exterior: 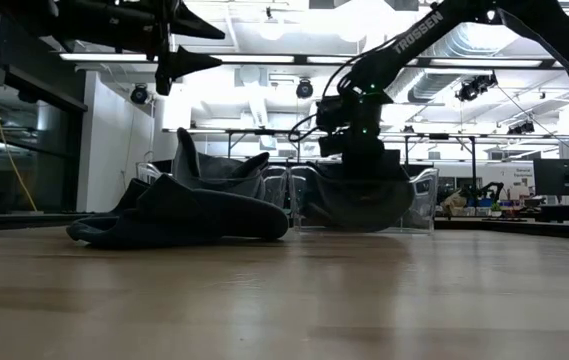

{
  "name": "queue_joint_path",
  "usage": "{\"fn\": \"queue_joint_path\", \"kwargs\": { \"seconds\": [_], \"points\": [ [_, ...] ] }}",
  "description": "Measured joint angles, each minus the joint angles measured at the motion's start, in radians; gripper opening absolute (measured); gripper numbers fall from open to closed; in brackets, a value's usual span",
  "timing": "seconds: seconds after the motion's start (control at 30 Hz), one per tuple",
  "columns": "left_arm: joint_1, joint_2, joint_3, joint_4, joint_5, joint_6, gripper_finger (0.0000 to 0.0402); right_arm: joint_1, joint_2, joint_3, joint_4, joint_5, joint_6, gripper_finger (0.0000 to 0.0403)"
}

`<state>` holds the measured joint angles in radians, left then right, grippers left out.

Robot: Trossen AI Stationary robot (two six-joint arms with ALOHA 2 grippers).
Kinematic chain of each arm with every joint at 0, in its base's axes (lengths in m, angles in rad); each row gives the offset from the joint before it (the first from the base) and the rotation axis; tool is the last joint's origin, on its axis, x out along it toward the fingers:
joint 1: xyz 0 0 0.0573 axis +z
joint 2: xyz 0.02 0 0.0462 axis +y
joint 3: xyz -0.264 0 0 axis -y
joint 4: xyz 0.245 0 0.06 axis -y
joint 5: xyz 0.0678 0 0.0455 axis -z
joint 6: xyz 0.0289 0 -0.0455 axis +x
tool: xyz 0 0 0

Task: Pick & Place hat
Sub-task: Put the dark blue cap into the right transparent bin

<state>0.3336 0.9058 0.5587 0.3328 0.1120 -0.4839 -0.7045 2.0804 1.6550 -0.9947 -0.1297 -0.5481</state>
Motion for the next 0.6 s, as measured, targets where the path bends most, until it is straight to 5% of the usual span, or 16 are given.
{"fn": "queue_joint_path", "kwargs": {
  "seconds": [0.33, 0.6],
  "points": [
    [0.000, 0.000, 0.000, 0.000, 0.000, 0.002, 0.0214, 0.064, -0.009, 0.000, -0.011, 0.177, -0.016, 0.0232],
    [0.000, 0.000, 0.000, 0.000, 0.000, 0.005, 0.0214, 0.100, -0.074, 0.000, -0.015, 0.348, -0.084, 0.0249]
  ]
}}
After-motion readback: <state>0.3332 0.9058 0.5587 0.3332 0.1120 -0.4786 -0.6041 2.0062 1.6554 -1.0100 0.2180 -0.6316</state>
